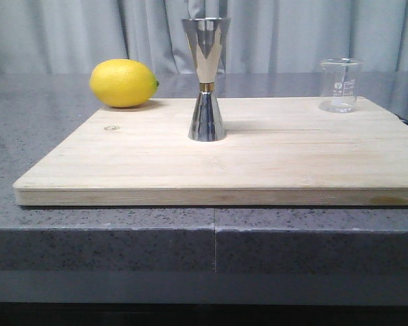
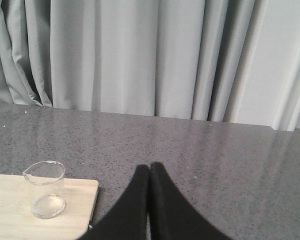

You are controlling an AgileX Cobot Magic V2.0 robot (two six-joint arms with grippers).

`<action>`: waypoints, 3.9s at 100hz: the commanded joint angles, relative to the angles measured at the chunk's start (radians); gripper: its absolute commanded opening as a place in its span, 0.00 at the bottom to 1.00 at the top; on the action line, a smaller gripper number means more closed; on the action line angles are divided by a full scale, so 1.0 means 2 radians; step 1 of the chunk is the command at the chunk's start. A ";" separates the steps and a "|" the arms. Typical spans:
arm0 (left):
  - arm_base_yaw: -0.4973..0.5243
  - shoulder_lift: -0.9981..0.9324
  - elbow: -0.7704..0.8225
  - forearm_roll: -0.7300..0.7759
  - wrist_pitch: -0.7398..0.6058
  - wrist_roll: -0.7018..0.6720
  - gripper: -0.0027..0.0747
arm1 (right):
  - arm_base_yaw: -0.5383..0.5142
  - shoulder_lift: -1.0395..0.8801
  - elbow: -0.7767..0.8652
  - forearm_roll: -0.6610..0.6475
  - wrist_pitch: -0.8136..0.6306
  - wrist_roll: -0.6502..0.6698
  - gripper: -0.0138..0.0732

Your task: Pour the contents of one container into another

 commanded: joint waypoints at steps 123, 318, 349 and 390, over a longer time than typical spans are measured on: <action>-0.004 -0.012 0.010 -0.008 -0.036 0.008 0.01 | 0.004 0.002 -0.011 0.002 -0.041 -0.002 0.08; -0.004 -0.012 0.010 -0.008 -0.036 0.008 0.01 | -0.012 -0.294 0.251 -0.221 0.031 0.247 0.08; -0.004 -0.012 0.010 -0.008 -0.036 0.008 0.01 | -0.012 -0.294 0.251 -0.221 0.031 0.247 0.08; -0.004 -0.012 0.010 -0.008 -0.036 0.008 0.01 | -0.012 -0.294 0.251 -0.221 0.031 0.247 0.08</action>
